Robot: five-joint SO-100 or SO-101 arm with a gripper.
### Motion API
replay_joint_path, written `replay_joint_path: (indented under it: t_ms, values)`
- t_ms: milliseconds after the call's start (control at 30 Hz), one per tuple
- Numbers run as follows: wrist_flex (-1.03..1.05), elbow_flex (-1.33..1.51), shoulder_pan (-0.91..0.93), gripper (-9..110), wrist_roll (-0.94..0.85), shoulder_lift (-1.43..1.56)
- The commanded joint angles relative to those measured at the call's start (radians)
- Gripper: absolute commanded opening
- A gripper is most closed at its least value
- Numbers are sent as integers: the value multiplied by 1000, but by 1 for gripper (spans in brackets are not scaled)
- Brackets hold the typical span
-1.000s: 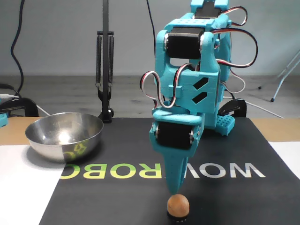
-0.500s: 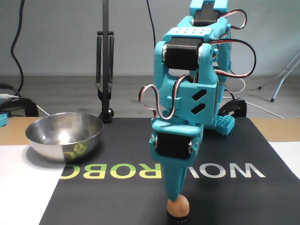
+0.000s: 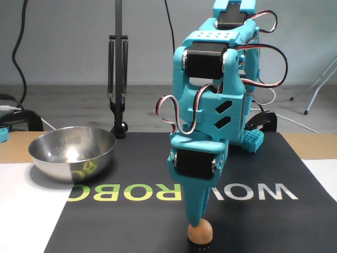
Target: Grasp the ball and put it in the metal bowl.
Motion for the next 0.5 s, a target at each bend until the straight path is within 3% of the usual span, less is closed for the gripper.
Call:
replay_joint_path:
  t_ms: [0, 467]
  values:
    - [9, -25, -2, 22, -2, 17]
    - [12, -31, 2, 22, -2, 18]
